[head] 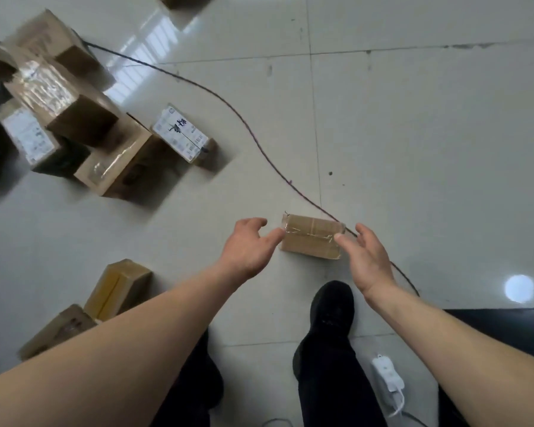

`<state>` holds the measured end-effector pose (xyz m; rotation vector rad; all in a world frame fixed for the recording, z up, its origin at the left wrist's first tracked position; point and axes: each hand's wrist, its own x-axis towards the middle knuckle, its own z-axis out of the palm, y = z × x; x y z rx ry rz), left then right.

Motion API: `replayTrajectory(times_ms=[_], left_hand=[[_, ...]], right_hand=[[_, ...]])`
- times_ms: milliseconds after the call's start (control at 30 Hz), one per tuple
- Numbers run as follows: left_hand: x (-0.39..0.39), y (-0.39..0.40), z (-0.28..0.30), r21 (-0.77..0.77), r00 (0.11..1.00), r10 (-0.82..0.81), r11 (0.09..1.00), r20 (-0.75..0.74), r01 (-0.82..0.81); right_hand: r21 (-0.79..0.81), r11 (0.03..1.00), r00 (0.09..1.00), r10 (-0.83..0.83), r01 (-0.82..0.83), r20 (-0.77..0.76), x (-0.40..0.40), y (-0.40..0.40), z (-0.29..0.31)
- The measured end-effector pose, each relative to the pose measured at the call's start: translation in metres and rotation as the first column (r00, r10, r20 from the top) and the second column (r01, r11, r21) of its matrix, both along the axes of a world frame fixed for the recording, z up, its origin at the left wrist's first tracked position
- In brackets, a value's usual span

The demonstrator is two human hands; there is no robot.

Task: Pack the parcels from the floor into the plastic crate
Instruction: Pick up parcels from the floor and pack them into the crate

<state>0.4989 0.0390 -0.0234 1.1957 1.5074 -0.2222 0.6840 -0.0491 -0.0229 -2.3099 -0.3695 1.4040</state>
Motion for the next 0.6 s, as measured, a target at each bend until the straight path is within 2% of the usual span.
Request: replayTrajectory(times_ms=[133,267,333,433,600], left_hand=[[0.023,-0.011,-0.067,-0.061,1.0,0.02,0.998,0.016,-0.019],[0.033,-0.011,-0.09,-0.181,0.975,0.186,0.97,0.125,-0.162],[0.024,-0.005,-0.091,-0.146,0.944,0.313,0.944,0.101,-0.297],[0.0,0.01,-0.088,-0.129,0.89,0.442,0.895,0.114,-0.428],[-0.039,0.018,-0.103,-0.181,0.868,0.497,0.852,-0.018,-0.491]], right_hand=[[-0.027,0.999,0.999,-0.028,0.028,-0.015,0.002,-0.002,-0.062],[-0.002,0.999,0.999,-0.036,0.036,0.034,-0.008,-0.003,-0.097],[0.013,0.999,0.997,-0.039,0.038,0.072,-0.012,0.003,-0.095],[0.051,0.991,0.992,-0.123,0.122,0.012,-0.02,0.015,-0.092],[-0.016,0.976,0.974,-0.22,0.219,-0.046,-0.047,0.027,-0.109]])
